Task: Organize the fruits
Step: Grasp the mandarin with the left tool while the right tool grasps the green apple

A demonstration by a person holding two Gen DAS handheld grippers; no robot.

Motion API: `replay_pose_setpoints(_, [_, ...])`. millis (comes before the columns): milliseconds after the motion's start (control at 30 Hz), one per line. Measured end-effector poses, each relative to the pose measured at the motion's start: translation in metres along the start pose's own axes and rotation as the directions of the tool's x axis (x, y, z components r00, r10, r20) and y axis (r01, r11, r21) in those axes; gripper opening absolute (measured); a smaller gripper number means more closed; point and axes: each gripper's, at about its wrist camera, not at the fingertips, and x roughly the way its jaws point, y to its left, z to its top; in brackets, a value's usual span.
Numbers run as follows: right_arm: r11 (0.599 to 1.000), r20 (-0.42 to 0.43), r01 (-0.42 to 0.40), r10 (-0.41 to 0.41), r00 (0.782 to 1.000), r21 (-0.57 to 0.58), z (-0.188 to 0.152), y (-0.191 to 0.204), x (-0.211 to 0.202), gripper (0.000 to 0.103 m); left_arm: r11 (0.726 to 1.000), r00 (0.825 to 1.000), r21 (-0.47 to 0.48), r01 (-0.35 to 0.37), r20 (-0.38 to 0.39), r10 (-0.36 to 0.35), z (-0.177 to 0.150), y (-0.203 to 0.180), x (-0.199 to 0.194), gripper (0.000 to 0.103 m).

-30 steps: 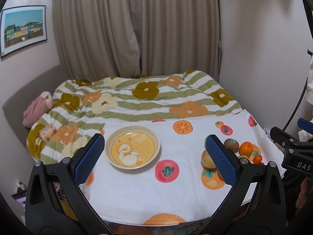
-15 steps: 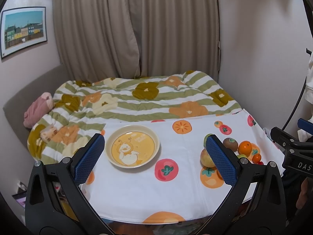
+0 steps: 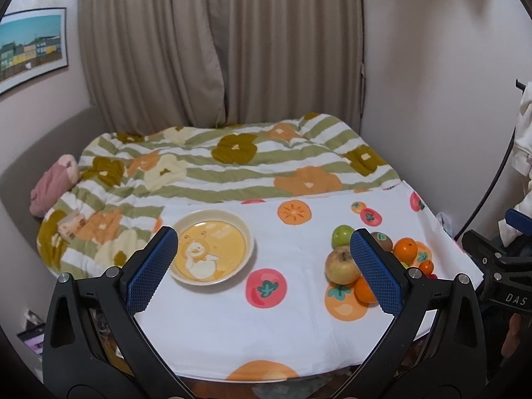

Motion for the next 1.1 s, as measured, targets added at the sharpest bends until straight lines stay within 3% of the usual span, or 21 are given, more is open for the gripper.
replay_pose_setpoints(233, [0.999, -0.077, -0.047, 0.048, 0.996, 0.011, -0.016, -0.029, 0.036, 0.103, 0.998, 0.998, 0.042, 0.043, -0.051, -0.040, -0.012, -0.029, 0.034, 0.103])
replay_pose_setpoints(500, [0.994, -0.167, -0.106, 0.100, 0.981, -0.024, -0.058, -0.045, 0.090, 0.103, 0.996, 0.983, 0.039, 0.083, -0.169, -0.075, -0.048, -0.059, 0.093, 0.103])
replay_pose_setpoints(833, [0.981, -0.213, -0.163, 0.138, 0.967, -0.103, -0.082, -0.060, 0.135, 0.103, 0.985, 0.937, 0.050, 0.164, -0.319, -0.140, -0.095, -0.098, 0.142, 0.103])
replay_pose_setpoints(1100, [0.927, -0.209, -0.268, 0.216, 0.954, -0.264, -0.091, -0.064, 0.152, 0.100, 0.962, 0.890, 0.038, 0.270, -0.391, -0.234, -0.108, -0.126, 0.162, 0.103])
